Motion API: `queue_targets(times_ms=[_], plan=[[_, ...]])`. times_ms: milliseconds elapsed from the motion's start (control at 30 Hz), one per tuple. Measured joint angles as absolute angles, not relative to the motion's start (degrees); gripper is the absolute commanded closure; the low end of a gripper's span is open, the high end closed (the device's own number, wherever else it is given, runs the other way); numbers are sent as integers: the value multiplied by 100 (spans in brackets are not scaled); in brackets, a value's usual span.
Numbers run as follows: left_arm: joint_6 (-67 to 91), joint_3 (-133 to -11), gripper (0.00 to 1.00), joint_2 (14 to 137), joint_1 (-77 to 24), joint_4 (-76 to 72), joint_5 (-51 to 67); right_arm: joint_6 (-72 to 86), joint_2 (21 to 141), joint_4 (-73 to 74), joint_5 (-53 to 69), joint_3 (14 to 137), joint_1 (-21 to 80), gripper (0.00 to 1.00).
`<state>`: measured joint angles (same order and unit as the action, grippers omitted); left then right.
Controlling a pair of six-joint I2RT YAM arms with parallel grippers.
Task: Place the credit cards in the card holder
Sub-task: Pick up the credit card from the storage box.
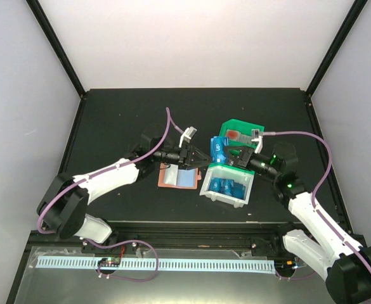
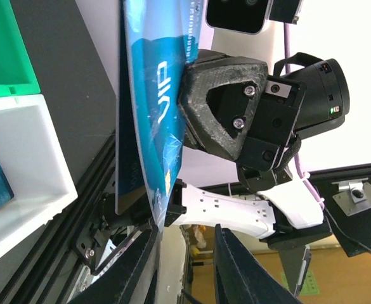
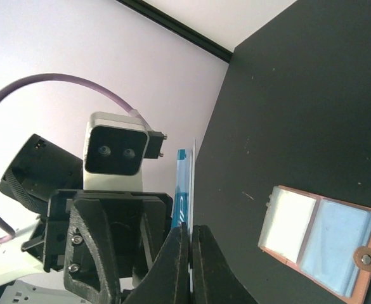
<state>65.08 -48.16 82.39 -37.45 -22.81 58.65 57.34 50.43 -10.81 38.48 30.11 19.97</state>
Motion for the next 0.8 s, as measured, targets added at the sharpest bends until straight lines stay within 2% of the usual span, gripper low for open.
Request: queue_targets(times_ms=[200,533,700,800], plan=[[6829,-4783,75,8383,-3732,-2576,5811,6187,4989,-1546,3918,2950,1984,99],[8322,-4582,76,8702,-3730,-4003,5736,6851,4930,-2311,3854,2724,1984,99],[8228,-4571,67,8698,-3728,-3966,5684,6834,4906,-2296,3822,2716,1984,99],[7728,-4613,62,8624,-3763,-3380,5474,6799,4893,-2091,3924,2694,2043,99]])
